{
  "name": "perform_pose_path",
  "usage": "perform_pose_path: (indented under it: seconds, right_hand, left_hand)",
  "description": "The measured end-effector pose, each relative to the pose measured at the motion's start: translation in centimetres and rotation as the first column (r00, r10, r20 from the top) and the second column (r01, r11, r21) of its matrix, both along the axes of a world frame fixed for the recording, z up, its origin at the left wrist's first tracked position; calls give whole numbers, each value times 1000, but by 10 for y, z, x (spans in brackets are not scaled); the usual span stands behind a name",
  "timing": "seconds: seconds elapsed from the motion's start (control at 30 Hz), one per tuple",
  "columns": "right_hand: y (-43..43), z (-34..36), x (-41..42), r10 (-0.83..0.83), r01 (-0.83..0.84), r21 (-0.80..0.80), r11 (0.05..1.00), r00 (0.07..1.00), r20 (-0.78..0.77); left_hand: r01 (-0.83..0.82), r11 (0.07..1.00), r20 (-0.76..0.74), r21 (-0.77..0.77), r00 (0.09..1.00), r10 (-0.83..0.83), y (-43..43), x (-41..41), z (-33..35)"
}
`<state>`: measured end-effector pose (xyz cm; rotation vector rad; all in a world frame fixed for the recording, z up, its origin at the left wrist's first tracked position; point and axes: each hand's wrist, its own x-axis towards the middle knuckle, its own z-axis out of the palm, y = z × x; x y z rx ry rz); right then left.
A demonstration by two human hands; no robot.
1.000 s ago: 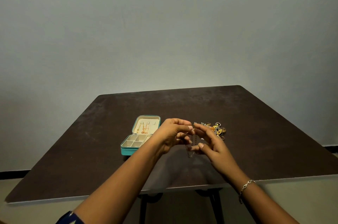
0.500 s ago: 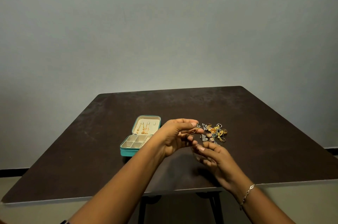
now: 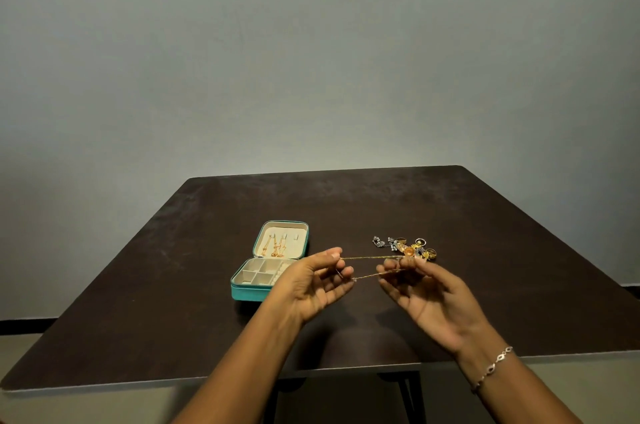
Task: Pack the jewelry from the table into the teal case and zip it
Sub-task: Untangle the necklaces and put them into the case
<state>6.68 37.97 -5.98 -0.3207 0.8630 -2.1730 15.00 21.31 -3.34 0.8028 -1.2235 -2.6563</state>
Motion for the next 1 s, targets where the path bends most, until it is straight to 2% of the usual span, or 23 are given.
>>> perform_pose_path:
  seconds: [0.1,0.2,0.23,0.3,0.37,0.47,0.53,0.57,0.6,0.7,0.77,0.9,1.0]
  right_hand:
    - [-5,14,-2,4,-2,37,999,997,-72]
    - [-16,32,-5,3,18,162,987,991,-132]
    - [-19,38,-6,-12,48,214,976,986,-168]
    - [-28,48,-11,-7,94,319,943,965,-263]
    - [-34,57,-15,30,126,408,904,934,-356]
    - [-39,66,-24,96,166,511,843,890,-447]
    - [-41,69,-31,115,183,546,817,877,-466]
    - [-42,71,-34,126,187,562,806,873,-470]
    - [-45,73,-37,140,184,574,798,869,-474]
    - [-56,81,-42,184,173,596,784,852,-490]
    - [-65,87,-44,214,172,612,772,837,-505]
    - [-84,94,-46,273,151,627,764,805,-527]
    - [-94,96,-49,310,145,641,754,782,-541]
  left_hand:
    - [23,1000,10,11,1000,-23,-2,1,-8]
    - [31,1000,-5,-1,1000,-31,-5,0,-12]
    - [35,998,-10,-44,999,-36,-6,0,-12]
    - [23,965,-20,-261,999,-30,-11,1,-13]
    - [-49,849,-82,-526,997,6,-23,4,-9]
    - [-246,623,-233,-742,967,105,-61,5,-1]
    - [-309,416,-209,-856,941,267,-96,3,-2]
    - [-276,338,-158,-900,928,338,-113,1,-5]
    - [-219,306,-87,-926,916,392,-128,-2,-9]
    - [-14,394,162,-919,897,410,-160,-18,-26]
    - [90,408,259,-909,887,382,-169,-28,-36]
    - [184,400,342,-898,864,369,-168,-38,-50]
    - [248,349,387,-904,824,415,-162,-40,-60]
